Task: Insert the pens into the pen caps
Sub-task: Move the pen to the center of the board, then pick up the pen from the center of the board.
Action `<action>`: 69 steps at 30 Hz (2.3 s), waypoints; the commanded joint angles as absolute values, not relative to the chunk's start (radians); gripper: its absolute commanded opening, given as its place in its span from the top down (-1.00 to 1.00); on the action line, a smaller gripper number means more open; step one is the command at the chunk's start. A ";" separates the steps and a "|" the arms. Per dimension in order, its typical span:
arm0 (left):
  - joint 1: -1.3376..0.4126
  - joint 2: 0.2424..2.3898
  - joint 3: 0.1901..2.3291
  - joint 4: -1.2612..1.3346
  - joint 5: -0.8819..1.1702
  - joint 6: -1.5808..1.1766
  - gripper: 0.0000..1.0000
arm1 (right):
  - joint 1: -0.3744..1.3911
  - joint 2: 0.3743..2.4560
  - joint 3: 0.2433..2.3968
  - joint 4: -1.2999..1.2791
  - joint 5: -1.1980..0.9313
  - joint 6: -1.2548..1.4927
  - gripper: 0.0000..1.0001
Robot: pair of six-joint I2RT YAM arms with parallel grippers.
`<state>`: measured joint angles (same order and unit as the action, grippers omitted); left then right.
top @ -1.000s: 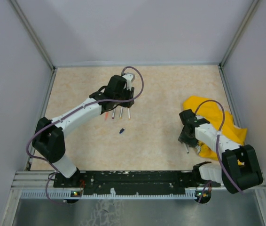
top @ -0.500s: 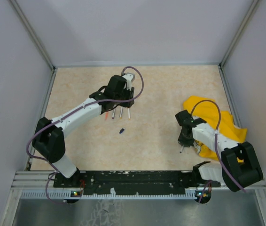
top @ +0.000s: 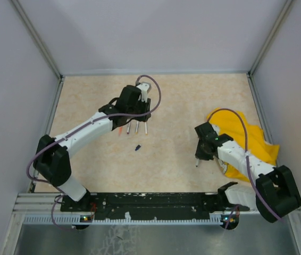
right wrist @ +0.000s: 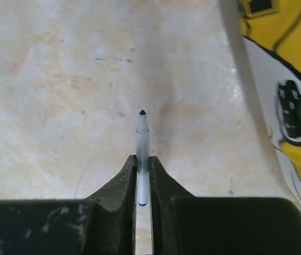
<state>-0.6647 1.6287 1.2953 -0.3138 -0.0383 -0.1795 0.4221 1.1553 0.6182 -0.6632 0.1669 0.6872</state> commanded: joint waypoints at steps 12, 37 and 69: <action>-0.629 1.409 1.167 -0.162 -0.137 -0.185 0.15 | 0.717 1.581 0.985 -0.502 0.211 0.590 1.00; -0.622 1.402 1.159 -0.164 -0.165 -0.174 0.13 | 0.770 1.779 1.099 -0.604 0.229 0.547 0.57; -0.618 1.192 0.975 0.146 0.037 -0.161 0.10 | 0.732 1.144 0.808 -0.178 0.318 0.646 1.00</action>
